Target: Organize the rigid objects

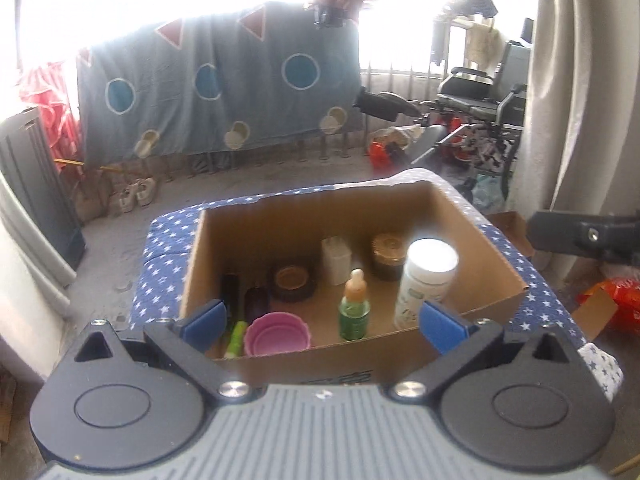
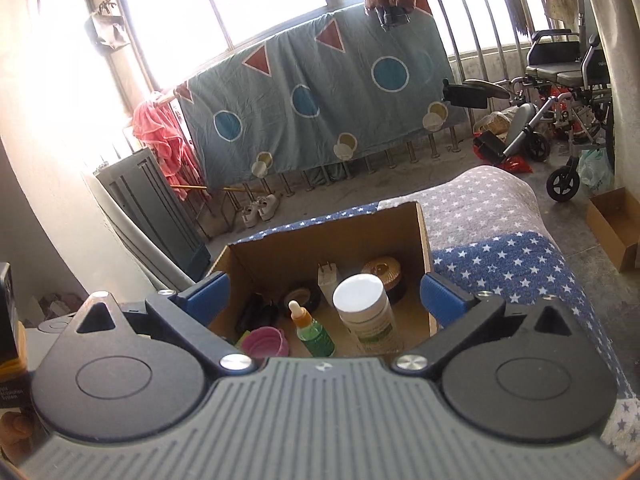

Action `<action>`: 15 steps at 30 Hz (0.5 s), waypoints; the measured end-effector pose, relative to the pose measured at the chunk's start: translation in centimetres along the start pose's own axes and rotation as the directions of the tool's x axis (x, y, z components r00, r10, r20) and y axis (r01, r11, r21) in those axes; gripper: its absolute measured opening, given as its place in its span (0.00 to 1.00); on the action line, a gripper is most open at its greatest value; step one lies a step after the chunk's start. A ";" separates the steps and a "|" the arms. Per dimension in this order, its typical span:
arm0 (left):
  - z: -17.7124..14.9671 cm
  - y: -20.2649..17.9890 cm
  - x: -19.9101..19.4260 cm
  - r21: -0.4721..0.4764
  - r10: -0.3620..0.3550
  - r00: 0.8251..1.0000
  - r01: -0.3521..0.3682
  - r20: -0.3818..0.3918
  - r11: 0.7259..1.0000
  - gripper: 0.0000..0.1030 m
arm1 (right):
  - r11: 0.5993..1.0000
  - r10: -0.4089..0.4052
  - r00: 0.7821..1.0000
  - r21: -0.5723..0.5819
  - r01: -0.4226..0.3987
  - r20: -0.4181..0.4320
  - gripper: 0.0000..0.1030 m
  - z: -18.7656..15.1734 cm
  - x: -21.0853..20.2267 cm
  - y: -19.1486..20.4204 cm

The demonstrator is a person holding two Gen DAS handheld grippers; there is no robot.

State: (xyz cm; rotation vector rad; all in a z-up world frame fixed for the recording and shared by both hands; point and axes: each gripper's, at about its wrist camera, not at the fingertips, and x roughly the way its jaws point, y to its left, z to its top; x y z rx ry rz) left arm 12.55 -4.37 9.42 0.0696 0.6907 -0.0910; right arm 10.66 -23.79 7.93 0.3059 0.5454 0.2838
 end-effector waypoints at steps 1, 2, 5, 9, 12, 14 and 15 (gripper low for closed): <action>-0.2 0.4 0.2 -0.015 0.025 1.000 -0.025 -0.005 1.000 1.00 | 1.000 -0.022 1.000 -0.004 0.022 -0.005 0.99 -0.6 -0.1 0.4; -0.2 0.8 0.4 -0.025 0.050 0.999 -0.050 -0.013 0.998 1.00 | 0.999 -0.047 0.999 -0.015 0.046 -0.011 0.99 -1.1 0.0 0.7; -0.4 1.8 1.5 -0.027 0.076 0.995 -0.078 -0.068 0.997 1.00 | 0.989 -0.131 0.990 -0.070 0.127 -0.053 0.99 -2.3 1.0 1.8; -0.5 2.1 2.7 -0.062 0.087 0.990 -0.094 -0.115 0.994 1.00 | 0.974 -0.189 0.975 -0.145 0.172 -0.119 0.99 -3.9 3.0 3.5; -0.6 2.5 2.6 -0.079 0.095 0.987 -0.106 -0.126 0.991 1.00 | 0.965 -0.210 0.966 -0.188 0.181 -0.149 0.99 -4.4 4.8 4.8; -0.5 2.5 2.6 -0.077 0.116 0.984 -0.127 -0.133 0.989 1.00 | 0.961 -0.224 0.961 -0.203 0.190 -0.162 0.99 -4.6 5.8 5.6; -0.6 2.5 2.6 -0.076 0.128 0.982 -0.140 -0.138 0.987 1.00 | 0.959 -0.229 0.959 -0.209 0.192 -0.168 0.99 -4.6 6.2 5.8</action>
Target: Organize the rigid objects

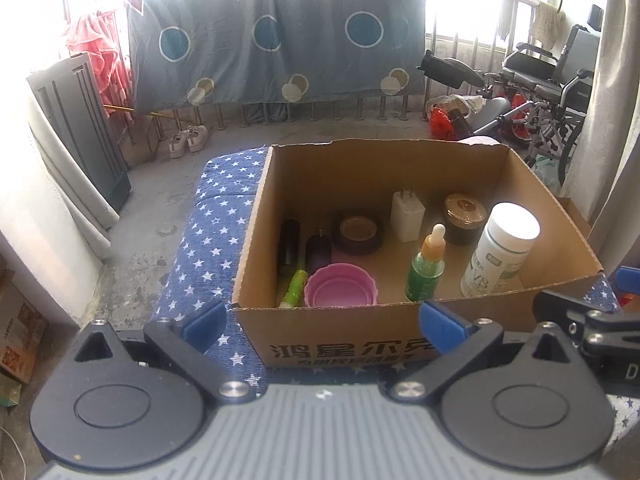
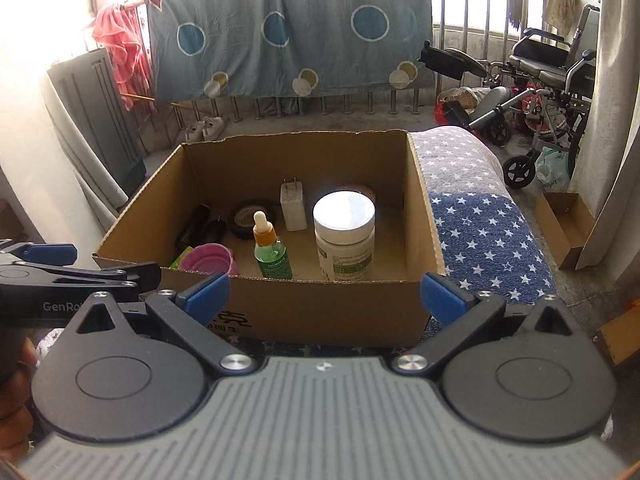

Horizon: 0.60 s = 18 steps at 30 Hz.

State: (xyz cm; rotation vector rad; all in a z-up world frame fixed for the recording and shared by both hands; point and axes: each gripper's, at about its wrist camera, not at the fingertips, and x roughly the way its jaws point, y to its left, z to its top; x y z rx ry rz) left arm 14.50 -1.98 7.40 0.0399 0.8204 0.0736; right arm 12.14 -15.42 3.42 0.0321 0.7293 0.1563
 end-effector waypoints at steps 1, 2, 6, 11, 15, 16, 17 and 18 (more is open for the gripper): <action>0.0 0.0 0.0 -0.001 0.007 1.000 -0.007 -0.005 1.000 1.00 | 1.000 -0.002 1.000 -0.005 0.002 -0.008 0.99 0.2 0.4 0.3; -0.1 0.1 0.0 -0.004 0.008 1.000 -0.008 -0.009 1.000 1.00 | 1.000 -0.001 1.000 -0.006 0.001 -0.013 0.99 0.3 0.7 0.5; -0.3 0.2 0.0 -0.002 0.010 1.000 -0.010 -0.020 1.000 1.00 | 1.000 0.004 1.000 -0.011 -0.005 -0.030 0.99 0.5 1.7 1.1; -0.5 0.1 0.0 0.005 0.027 0.999 -0.027 -0.024 1.000 1.00 | 1.000 0.005 0.999 -0.005 -0.005 -0.043 0.99 0.6 2.4 1.1; -0.4 0.1 -0.1 0.006 0.032 0.999 -0.032 -0.022 0.999 1.00 | 1.000 0.006 0.999 -0.001 -0.006 -0.048 0.99 0.7 2.7 0.9; -0.4 0.1 -0.1 0.007 0.034 0.999 -0.034 -0.021 0.999 1.00 | 1.000 0.005 0.999 -0.001 -0.005 -0.050 0.99 0.8 2.8 0.9; -0.4 0.1 -0.1 0.008 0.035 0.999 -0.035 -0.021 0.999 1.00 | 1.000 0.006 0.999 0.000 -0.006 -0.050 0.99 0.7 2.8 0.8; -0.4 0.1 -0.2 0.008 0.036 0.999 -0.036 -0.021 0.999 1.00 | 1.000 0.007 0.999 0.000 -0.007 -0.051 0.99 0.7 2.8 0.7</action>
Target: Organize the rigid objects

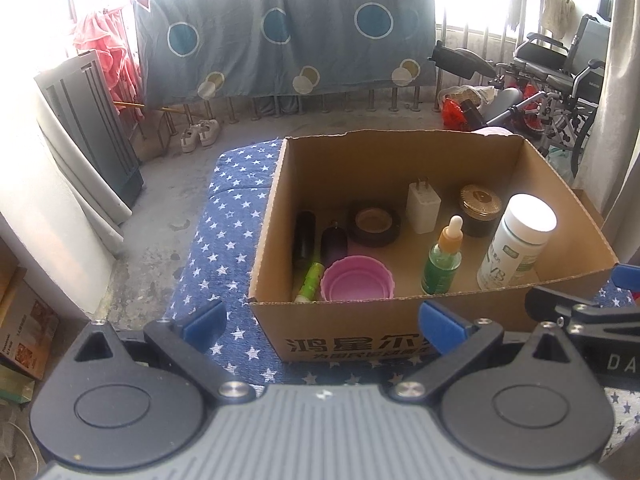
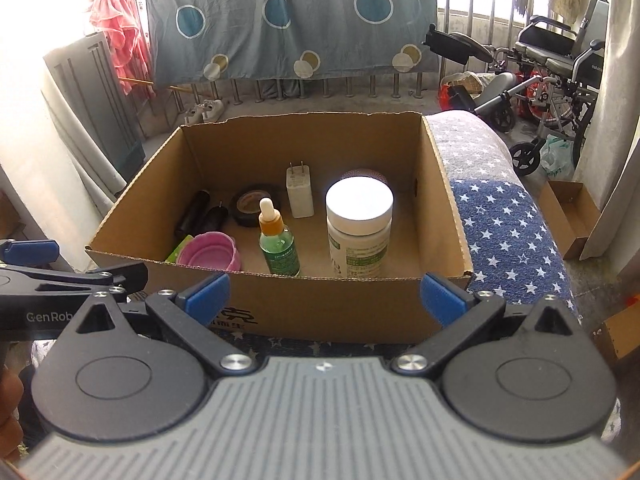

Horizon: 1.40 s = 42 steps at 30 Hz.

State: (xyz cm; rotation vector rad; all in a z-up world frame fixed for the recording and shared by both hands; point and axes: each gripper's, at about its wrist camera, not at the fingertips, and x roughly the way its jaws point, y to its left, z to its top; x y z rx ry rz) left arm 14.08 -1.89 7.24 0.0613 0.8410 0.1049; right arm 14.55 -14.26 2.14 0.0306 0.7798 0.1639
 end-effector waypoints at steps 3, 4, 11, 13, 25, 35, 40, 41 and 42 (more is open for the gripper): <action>0.0 0.0 0.0 0.000 0.003 1.000 -0.003 0.000 1.000 1.00 | 1.000 0.000 1.000 0.000 0.000 0.000 0.99 -0.1 0.0 -0.1; 0.0 0.0 -0.1 0.000 0.004 1.000 -0.004 0.001 1.000 1.00 | 1.000 0.000 1.000 0.001 0.000 0.000 0.99 -0.1 0.0 -0.1; 0.0 -0.1 -0.1 0.002 0.005 1.000 -0.005 0.001 1.000 1.00 | 1.000 0.001 1.000 0.002 -0.001 -0.001 0.99 -0.2 0.2 -0.2; 0.0 -0.1 0.0 0.003 0.002 1.000 -0.002 -0.001 1.000 0.99 | 1.000 -0.001 1.000 0.001 0.001 -0.002 0.99 -0.3 0.3 -0.1; 0.0 0.1 -0.2 0.010 0.008 1.000 -0.008 0.011 1.000 0.99 | 1.000 -0.006 1.000 -0.001 0.006 -0.001 0.99 -0.3 0.2 0.0; 0.1 -0.1 -0.5 0.014 0.006 1.000 -0.006 0.016 1.000 0.99 | 1.000 -0.008 1.000 0.005 0.008 0.003 0.99 -0.3 -0.1 -0.1; 0.2 -0.1 -0.5 0.014 0.006 1.000 -0.006 0.018 1.000 0.99 | 1.000 -0.010 1.000 0.004 0.010 0.006 0.99 -0.3 -0.2 -0.1; 0.2 -0.1 -0.5 0.014 0.006 1.000 -0.006 0.017 1.000 0.99 | 1.000 -0.010 1.000 0.004 0.010 0.006 0.99 -0.2 -0.3 -0.1; 0.2 -0.1 -0.5 0.014 0.005 1.000 -0.006 0.017 1.000 0.99 | 1.000 -0.010 1.000 0.005 0.010 0.007 0.99 -0.2 -0.3 0.0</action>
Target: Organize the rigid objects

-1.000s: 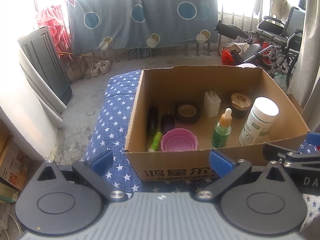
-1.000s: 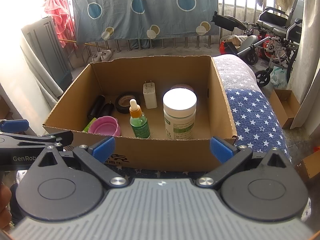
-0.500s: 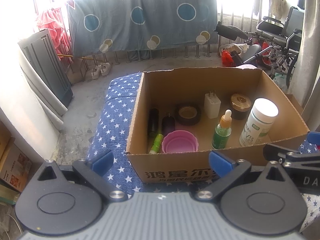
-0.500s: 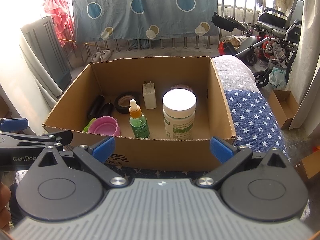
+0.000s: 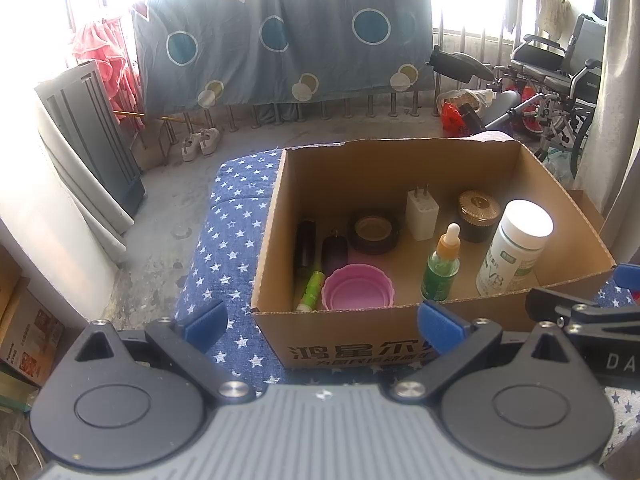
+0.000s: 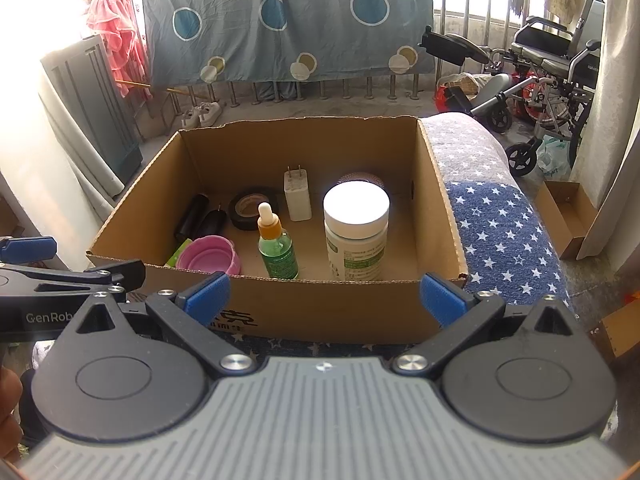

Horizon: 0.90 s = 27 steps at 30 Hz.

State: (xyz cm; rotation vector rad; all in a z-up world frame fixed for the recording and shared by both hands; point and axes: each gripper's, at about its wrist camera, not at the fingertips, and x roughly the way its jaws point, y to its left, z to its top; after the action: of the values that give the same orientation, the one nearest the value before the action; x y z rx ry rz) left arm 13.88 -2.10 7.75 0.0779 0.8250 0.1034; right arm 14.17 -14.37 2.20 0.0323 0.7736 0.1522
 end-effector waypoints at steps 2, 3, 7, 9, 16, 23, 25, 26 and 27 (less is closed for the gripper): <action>0.0 0.0 0.0 0.001 0.001 1.000 -0.001 0.000 1.000 0.99 | 1.000 0.000 1.000 -0.001 0.000 0.000 0.99 0.0 0.0 0.0; 0.0 0.0 0.0 0.001 0.001 1.000 -0.001 0.001 1.000 0.99 | 1.000 -0.001 1.000 0.000 0.001 0.000 0.99 0.0 0.0 0.0; 0.0 0.0 0.0 0.002 0.002 1.000 -0.002 0.002 1.000 0.99 | 1.000 0.000 1.000 0.000 0.000 0.000 0.99 0.0 0.0 0.0; 0.1 0.0 -0.1 0.002 0.002 1.000 -0.002 0.004 1.000 0.99 | 1.000 0.000 1.000 0.000 0.000 0.000 0.99 0.0 0.0 0.0; 0.2 0.0 -0.2 0.003 0.004 1.000 -0.004 0.005 1.000 0.98 | 1.000 -0.002 1.000 -0.001 0.002 0.005 0.99 0.0 -0.3 0.1; 0.3 0.0 -0.2 0.003 0.004 1.000 -0.004 0.006 1.000 0.98 | 1.000 -0.003 1.000 0.000 0.003 0.004 0.99 0.0 -0.4 0.1; 0.3 0.0 -0.2 0.001 0.003 1.000 -0.003 0.005 1.000 0.98 | 1.000 -0.004 1.000 0.001 0.004 0.004 0.99 0.0 -0.4 0.1; 0.3 0.0 -0.2 0.002 0.003 1.000 -0.003 0.004 1.000 0.98 | 1.000 -0.004 1.000 0.001 0.004 0.004 0.99 0.0 -0.4 0.2; 0.3 0.0 -0.3 0.003 0.003 1.000 -0.003 0.005 1.000 0.98 | 1.000 -0.004 1.000 0.001 0.004 0.005 0.99 0.0 -0.4 0.2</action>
State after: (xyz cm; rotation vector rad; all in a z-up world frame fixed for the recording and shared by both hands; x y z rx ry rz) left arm 13.91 -2.14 8.13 0.0819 0.8198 0.1054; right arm 13.83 -14.28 2.48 0.0317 0.7692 0.1483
